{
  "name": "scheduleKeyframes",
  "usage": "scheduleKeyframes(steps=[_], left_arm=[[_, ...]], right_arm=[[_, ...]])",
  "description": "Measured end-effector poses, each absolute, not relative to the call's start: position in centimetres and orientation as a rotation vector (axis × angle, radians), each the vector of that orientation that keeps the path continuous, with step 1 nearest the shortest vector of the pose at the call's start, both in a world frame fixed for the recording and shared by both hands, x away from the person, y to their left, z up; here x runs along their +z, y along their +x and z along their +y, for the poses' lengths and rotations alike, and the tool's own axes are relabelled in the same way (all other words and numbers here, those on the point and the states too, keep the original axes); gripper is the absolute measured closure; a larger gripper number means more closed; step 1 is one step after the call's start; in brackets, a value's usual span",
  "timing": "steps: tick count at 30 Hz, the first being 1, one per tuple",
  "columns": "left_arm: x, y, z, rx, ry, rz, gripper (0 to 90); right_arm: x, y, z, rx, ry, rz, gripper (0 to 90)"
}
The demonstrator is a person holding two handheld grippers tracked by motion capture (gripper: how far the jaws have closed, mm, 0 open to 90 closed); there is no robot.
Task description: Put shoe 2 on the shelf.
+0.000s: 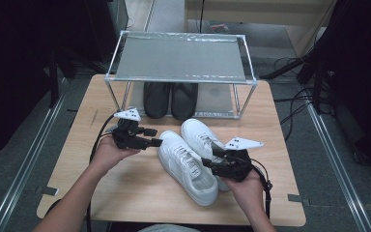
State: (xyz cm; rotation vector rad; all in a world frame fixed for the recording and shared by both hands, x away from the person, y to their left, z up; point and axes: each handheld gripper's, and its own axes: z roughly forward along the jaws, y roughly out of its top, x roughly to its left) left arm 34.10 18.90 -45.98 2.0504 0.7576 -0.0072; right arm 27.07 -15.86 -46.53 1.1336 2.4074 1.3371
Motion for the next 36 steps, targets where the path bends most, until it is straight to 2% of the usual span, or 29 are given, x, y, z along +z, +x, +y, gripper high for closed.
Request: scheduleKeyframes(steps=[5,13,18,23,28,36], left_arm=[[-46.0,34.2,19.1,0.001,2.046,0.764,45.0],[-46.0,34.2,19.1,0.001,2.043,0.763,45.0],[-45.8,34.3,19.5,-0.018,2.006,0.773,45.1],[-45.6,34.5,20.2,-0.007,1.964,0.794,45.2],[-45.7,34.6,20.8,-0.006,1.957,0.808,45.3],[-45.6,34.8,22.0,0.033,1.954,0.839,45.3]], right_arm=[[-47.2,27.2,-14.6,1.284,1.115,2.438,39.5],[-47.9,27.3,-13.1,1.142,1.08,2.48,41.7],[-48.2,27.4,-12.6,1.067,1.081,2.462,52.5],[-48.1,27.4,-12.8,1.09,1.055,2.443,69.5],[-47.8,27.9,-13.3,1.126,1.102,2.471,75.1],[-46.8,28.5,-13.9,1.152,1.064,2.583,76.8]])
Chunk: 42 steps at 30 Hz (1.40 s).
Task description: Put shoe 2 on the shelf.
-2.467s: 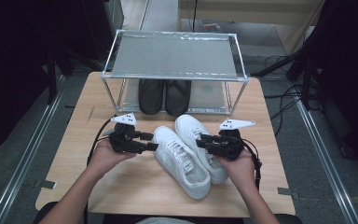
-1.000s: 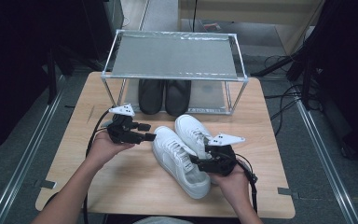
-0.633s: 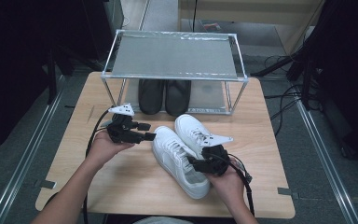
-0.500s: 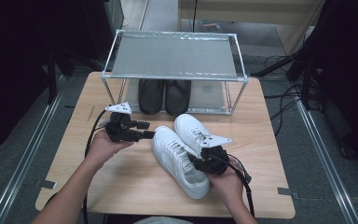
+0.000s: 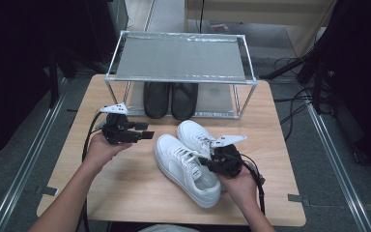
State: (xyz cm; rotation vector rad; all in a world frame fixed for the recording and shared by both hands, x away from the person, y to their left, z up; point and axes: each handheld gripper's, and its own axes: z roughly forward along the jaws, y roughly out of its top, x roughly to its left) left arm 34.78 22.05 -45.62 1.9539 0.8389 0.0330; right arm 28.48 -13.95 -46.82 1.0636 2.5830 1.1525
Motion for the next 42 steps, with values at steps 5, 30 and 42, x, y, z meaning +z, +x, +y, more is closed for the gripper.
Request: scheduleKeyframes(steps=[5,30,42], left_arm=[[-45.8,34.6,23.4,0.056,1.944,0.876,45.3],[-46.0,32.7,29.7,0.161,1.84,1.052,46.0],[-46.4,33.0,30.5,0.163,1.826,1.073,46.4]], right_arm=[[-45.6,28.8,-14.3,1.2,0.912,2.691,76.6],[-35.6,35.5,-10.7,1.263,0.303,2.918,77.1],[-27.6,38.9,-9.9,1.389,0.365,2.828,77.0]])
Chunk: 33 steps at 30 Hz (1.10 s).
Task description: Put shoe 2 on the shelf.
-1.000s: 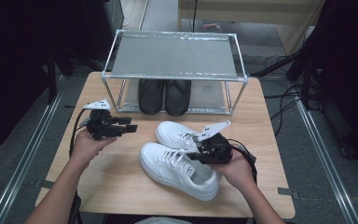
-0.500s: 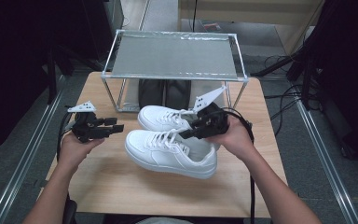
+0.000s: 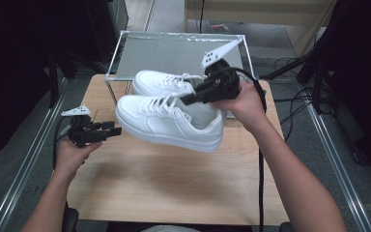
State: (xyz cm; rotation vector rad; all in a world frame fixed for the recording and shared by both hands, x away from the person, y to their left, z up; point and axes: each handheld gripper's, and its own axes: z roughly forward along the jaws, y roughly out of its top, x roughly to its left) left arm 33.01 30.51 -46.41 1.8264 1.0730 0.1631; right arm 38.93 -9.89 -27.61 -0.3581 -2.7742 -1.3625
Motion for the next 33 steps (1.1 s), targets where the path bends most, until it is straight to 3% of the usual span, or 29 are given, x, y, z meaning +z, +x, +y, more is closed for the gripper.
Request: scheduleKeyframes(steps=[11,33], left_arm=[[-46.6,33.2,30.3,0.154,1.852,1.069,46.5],[-46.7,33.4,28.8,0.129,1.896,1.008,46.9]], right_arm=[[-23.5,42.9,-9.5,-1.442,-0.754,-2.773,77.0],[-25.6,52.7,-4.2,-1.337,-1.872,-2.647,76.7]])
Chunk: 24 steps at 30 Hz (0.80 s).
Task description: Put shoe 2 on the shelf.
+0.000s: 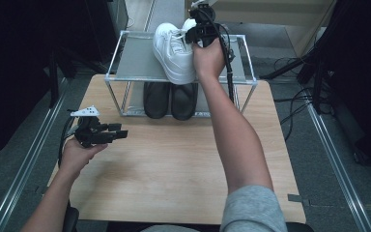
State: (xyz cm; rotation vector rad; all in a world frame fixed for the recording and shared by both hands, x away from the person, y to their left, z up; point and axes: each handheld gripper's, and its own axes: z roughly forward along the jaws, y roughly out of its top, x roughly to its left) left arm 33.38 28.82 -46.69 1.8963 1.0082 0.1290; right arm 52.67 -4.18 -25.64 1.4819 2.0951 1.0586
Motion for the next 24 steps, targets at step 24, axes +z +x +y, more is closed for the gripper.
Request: scheduleKeyframes(steps=[24], left_arm=[[-46.5,33.6,27.3,0.085,1.933,0.929,46.8]], right_arm=[[-27.7,54.4,0.5,0.958,1.703,1.895,67.1]])
